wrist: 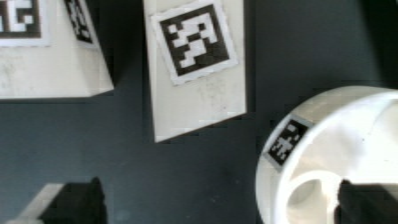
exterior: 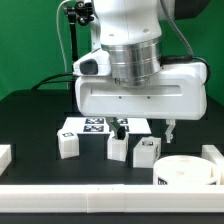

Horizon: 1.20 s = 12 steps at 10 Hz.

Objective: Assemble stool

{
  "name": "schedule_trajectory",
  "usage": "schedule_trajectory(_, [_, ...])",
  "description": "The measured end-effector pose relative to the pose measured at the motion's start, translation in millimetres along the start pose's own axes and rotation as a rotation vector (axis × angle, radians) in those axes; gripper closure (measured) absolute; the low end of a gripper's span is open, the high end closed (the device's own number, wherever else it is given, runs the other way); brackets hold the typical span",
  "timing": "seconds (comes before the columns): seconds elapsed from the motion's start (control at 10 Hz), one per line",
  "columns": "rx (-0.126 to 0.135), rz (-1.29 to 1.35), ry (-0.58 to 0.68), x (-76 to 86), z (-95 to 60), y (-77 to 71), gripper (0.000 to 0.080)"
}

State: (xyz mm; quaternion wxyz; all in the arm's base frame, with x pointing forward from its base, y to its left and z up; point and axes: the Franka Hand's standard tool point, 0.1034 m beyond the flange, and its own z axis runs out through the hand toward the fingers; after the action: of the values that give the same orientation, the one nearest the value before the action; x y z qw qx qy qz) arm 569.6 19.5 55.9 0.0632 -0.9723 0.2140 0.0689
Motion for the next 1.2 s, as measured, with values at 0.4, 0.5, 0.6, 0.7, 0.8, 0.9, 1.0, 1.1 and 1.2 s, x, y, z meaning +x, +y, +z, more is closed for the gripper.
schedule_trajectory(0.4, [-0.016,-0.057,-0.268,-3.3,3.7,5.0,0.015])
schedule_trajectory(0.5, [-0.023,-0.056,-0.332,-5.8,4.5,6.6,0.015])
schedule_trajectory(0.6, [-0.029,-0.055,-0.385,-7.1,6.1,8.1,0.015])
schedule_trajectory(0.7, [-0.039,-0.055,-0.461,-10.8,6.7,10.1,0.015])
schedule_trajectory(0.8, [-0.045,-0.06,-0.522,-11.5,8.8,9.7,0.015])
schedule_trajectory(0.9, [-0.05,-0.062,-0.569,-12.8,11.8,9.1,0.015])
schedule_trajectory(1.0, [-0.058,-0.059,-0.659,-19.1,15.0,12.6,0.015])
schedule_trajectory(1.1, [-0.068,-0.061,-0.738,-23.1,16.6,15.9,0.015])
schedule_trajectory(1.2, [-0.078,-0.064,-0.816,-25.5,19.5,18.8,0.015])
